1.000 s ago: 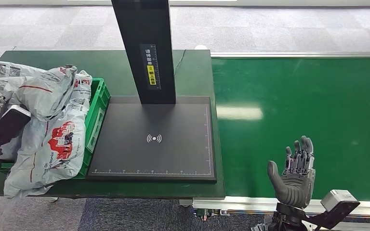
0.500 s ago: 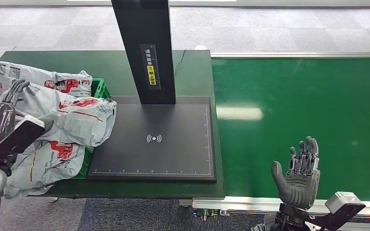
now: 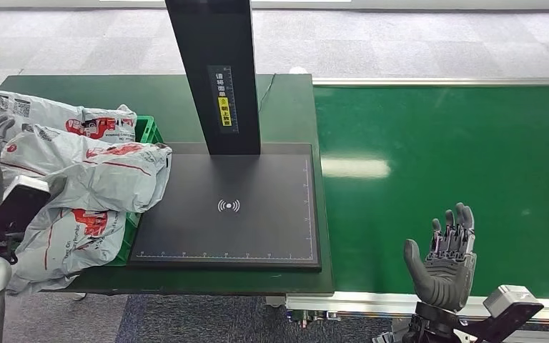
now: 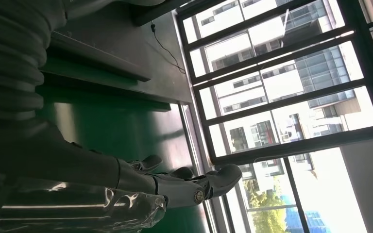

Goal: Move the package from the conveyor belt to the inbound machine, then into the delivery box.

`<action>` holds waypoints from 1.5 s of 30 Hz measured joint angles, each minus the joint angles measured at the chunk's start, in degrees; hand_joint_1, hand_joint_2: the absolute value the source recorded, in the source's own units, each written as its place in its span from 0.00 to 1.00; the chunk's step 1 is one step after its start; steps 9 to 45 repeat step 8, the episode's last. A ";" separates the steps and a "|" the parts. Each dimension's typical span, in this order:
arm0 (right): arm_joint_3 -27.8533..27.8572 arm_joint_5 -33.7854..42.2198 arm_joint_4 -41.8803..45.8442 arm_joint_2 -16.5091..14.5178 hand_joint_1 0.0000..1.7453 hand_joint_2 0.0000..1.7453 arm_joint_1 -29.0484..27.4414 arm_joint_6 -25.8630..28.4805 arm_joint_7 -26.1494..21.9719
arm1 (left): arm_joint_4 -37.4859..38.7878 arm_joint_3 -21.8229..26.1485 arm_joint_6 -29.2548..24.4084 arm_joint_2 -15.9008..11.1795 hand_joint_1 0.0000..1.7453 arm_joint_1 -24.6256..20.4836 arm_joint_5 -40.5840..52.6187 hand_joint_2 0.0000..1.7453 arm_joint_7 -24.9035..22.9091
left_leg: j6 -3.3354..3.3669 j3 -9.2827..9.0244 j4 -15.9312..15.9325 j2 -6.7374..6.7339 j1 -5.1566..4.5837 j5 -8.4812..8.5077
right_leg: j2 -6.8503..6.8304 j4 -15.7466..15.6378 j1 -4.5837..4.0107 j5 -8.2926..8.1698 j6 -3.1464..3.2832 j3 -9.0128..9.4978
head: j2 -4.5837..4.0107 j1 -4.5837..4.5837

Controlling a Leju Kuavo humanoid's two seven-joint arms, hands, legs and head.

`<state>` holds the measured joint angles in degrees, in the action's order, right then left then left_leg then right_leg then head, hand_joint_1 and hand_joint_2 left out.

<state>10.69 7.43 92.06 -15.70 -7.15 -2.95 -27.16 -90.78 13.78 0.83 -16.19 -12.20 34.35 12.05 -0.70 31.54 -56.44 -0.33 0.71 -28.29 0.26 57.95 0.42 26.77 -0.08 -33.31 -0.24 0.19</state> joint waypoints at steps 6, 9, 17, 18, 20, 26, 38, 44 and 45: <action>-0.02 0.36 0.02 -0.01 0.00 1.00 -0.46 1.43 -0.42 | -10.50 1.42 -15.89 6.12 0.00 5.76 -3.51 1.00 4.99 | 0.05 0.03 0.00 -0.02 -0.02 -0.07 | 0.01 -0.02 0.03 0.01 -0.01 0.00 | 0.00 0.00; -0.03 0.57 0.01 0.01 0.00 1.00 -0.50 1.74 -0.46 | -12.93 1.77 -19.06 7.11 0.00 7.86 -4.36 1.00 6.10 | 0.04 0.03 0.00 -0.02 -0.01 -0.10 | 0.00 -0.02 0.02 0.02 0.00 -0.01 | 0.00 0.00; -0.03 0.57 0.01 0.01 0.00 1.00 -0.50 1.74 -0.46 | -12.93 1.77 -19.06 7.11 0.00 7.86 -4.36 1.00 6.10 | 0.04 0.03 0.00 -0.02 -0.01 -0.10 | 0.00 -0.02 0.02 0.02 0.00 -0.01 | 0.00 0.00; -0.03 0.57 0.01 0.01 0.00 1.00 -0.50 1.74 -0.46 | -12.93 1.77 -19.06 7.11 0.00 7.86 -4.36 1.00 6.10 | 0.04 0.03 0.00 -0.02 -0.01 -0.10 | 0.00 -0.02 0.02 0.02 0.00 -0.01 | 0.00 0.00; -0.03 0.57 0.01 0.01 0.00 1.00 -0.50 1.74 -0.46 | -12.93 1.77 -19.06 7.11 0.00 7.86 -4.36 1.00 6.10 | 0.04 0.03 0.00 -0.02 -0.01 -0.10 | 0.00 -0.02 0.02 0.02 0.00 -0.01 | 0.00 0.00; -0.03 0.57 0.01 0.01 0.00 1.00 -0.50 1.74 -0.46 | -12.93 1.77 -19.06 7.11 0.00 7.86 -4.36 1.00 6.10 | 0.04 0.03 0.00 -0.02 -0.01 -0.10 | 0.00 -0.02 0.02 0.02 0.00 -0.01 | 0.00 0.00; -0.03 0.57 0.01 0.01 0.00 1.00 -0.50 1.74 -0.46 | -12.93 1.77 -19.06 7.11 0.00 7.86 -4.36 1.00 6.10 | 0.04 0.03 0.00 -0.02 -0.01 -0.10 | 0.00 -0.02 0.02 0.02 0.00 -0.01 | 0.00 0.00; -0.03 0.57 0.01 0.01 0.00 1.00 -0.50 1.74 -0.46 | -12.93 1.77 -19.06 7.11 0.00 7.86 -4.36 1.00 6.10 | 0.04 0.03 0.00 -0.02 -0.01 -0.10 | 0.00 -0.02 0.02 0.02 0.00 -0.01 | 0.00 0.00; -0.03 0.57 0.01 0.01 0.00 1.00 -0.50 1.74 -0.46 | -12.93 1.77 -19.06 7.11 0.00 7.86 -4.36 1.00 6.10 | 0.04 0.03 0.00 -0.02 -0.01 -0.10 | 0.00 -0.02 0.02 0.02 0.00 -0.01 | 0.00 0.00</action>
